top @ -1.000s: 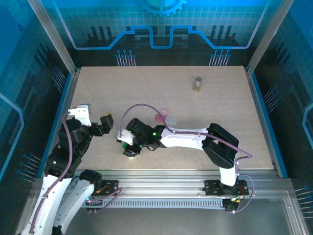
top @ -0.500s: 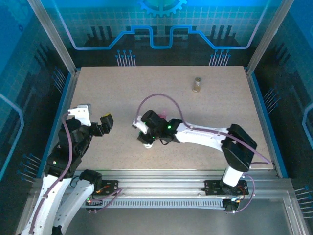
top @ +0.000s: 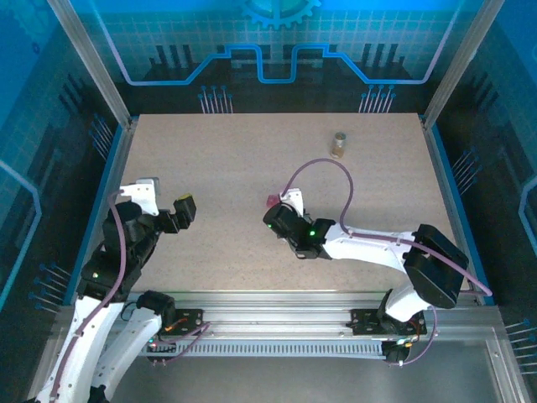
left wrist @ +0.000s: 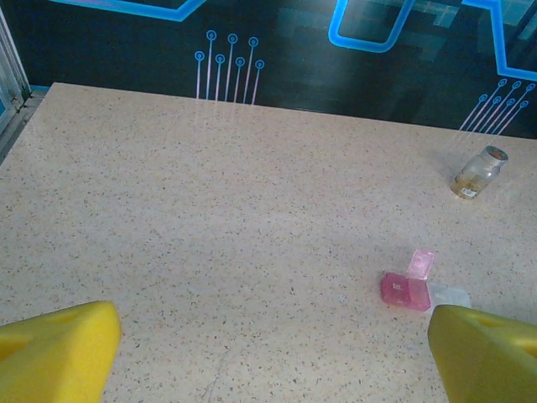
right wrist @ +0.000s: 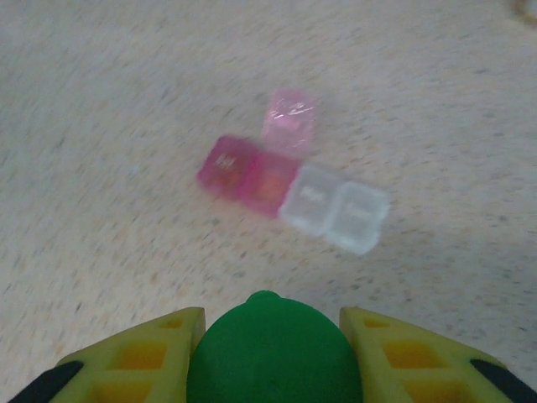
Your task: Sort the pills into containers
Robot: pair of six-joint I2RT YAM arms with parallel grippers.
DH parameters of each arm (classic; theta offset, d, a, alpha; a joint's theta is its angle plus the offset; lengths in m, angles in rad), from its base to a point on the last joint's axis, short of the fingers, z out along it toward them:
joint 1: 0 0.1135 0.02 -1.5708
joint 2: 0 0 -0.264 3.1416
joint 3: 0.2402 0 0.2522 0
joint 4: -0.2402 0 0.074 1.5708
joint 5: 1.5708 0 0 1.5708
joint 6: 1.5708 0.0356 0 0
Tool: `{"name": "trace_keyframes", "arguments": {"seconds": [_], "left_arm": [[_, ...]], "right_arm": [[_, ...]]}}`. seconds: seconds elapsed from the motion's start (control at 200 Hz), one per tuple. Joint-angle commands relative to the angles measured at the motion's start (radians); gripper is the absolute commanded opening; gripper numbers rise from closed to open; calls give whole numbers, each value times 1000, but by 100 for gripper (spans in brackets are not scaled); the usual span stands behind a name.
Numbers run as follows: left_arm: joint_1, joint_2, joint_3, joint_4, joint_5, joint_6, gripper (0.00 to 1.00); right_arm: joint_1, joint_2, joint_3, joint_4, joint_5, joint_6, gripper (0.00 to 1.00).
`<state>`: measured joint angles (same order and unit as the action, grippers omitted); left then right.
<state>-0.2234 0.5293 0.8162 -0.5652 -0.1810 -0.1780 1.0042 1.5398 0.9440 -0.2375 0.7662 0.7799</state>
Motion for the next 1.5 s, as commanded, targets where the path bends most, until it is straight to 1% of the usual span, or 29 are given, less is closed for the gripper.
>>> {"name": "trace_keyframes", "arguments": {"seconds": [0.0, 0.055, 0.13, 0.24, 0.34, 0.415, 0.555, 0.615, 0.675, 0.7, 0.72, 0.78, 0.821, 0.851, 0.901, 0.936, 0.941, 0.986, 1.061, 1.106, 1.136, 1.171, 1.231, 1.286, 1.356, 1.441, 1.496], "left_arm": [[8, 0, 31, -5, 24, -6, 95], [7, 2, 33, -5, 22, -5, 95], [8, 6, 33, -7, 21, 0, 95], [8, 13, 33, -6, 22, 1, 95], [7, 14, 30, -2, 22, 3, 95], [7, 14, 28, -2, 21, 4, 95], [8, 14, 28, -5, 20, 8, 95], [8, 13, 33, -7, 17, 12, 95], [7, 14, 37, -9, 15, 16, 95], [7, 15, 38, -9, 15, 16, 95], [7, 17, 40, -9, 17, 17, 95], [7, 23, 49, -14, 19, 16, 95], [7, 27, 55, -19, 22, 14, 95], [7, 29, 59, -22, 22, 13, 95], [7, 32, 68, -27, 23, 15, 95], [7, 37, 77, -31, 22, 17, 95], [7, 38, 79, -32, 21, 16, 95], [8, 47, 93, -38, 21, 16, 95], [7, 65, 120, -49, 34, 16, 95], [7, 72, 131, -54, 43, 15, 95], [7, 74, 133, -53, 48, 13, 95], [8, 74, 133, -54, 52, 15, 95], [7, 73, 133, -58, 51, 17, 95], [8, 68, 133, -63, 54, 22, 95], [7, 62, 129, -66, 63, 31, 96], [7, 47, 117, -74, 82, 38, 96], [7, 30, 101, -71, 96, 33, 96]], "right_arm": [[24, 57, 109, -204, 286, 363, 31], [25, 94, 172, -327, 302, 454, 33], [25, 148, 254, -479, 294, 564, 36], [34, 189, 309, -574, 268, 624, 46], [40, 173, 291, -534, 221, 610, 47], [42, 148, 257, -468, 165, 595, 49], [54, 112, 218, -373, 104, 553, 55], [57, 81, 206, -316, 82, 481, 56], [57, 34, 170, -203, 64, 346, 56], [51, 13, 153, -138, 32, 262, 57], [42, -4, 139, -72, -12, 164, 57], [-2, -59, 95, 67, -204, -90, 57], [-40, -109, 62, 137, -364, -251, 58], [-72, -144, 42, 169, -502, -373, 58], [-136, -187, 23, 188, -691, -586, 59], [-183, -205, 31, 159, -817, -758, 63], [-189, -207, 32, 142, -817, -779, 64], [-245, -213, 61, 36, -954, -1013, 69], [-329, -190, 154, -256, -1132, -1378, 69], [-360, -162, 224, -454, -1198, -1585, 70], [-369, -143, 268, -580, -1221, -1721, 72], [-371, -125, 303, -683, -1218, -1865, 74], [-363, -89, 339, -763, -1159, -2011, 75], [-352, -55, 362, -770, -1106, -2084, 75], [-334, -14, 376, -813, -1070, -2193, 76], [-285, 29, 359, -787, -931, -2266, 77], [-240, 39, 313, -718, -836, -2328, 78]]}}
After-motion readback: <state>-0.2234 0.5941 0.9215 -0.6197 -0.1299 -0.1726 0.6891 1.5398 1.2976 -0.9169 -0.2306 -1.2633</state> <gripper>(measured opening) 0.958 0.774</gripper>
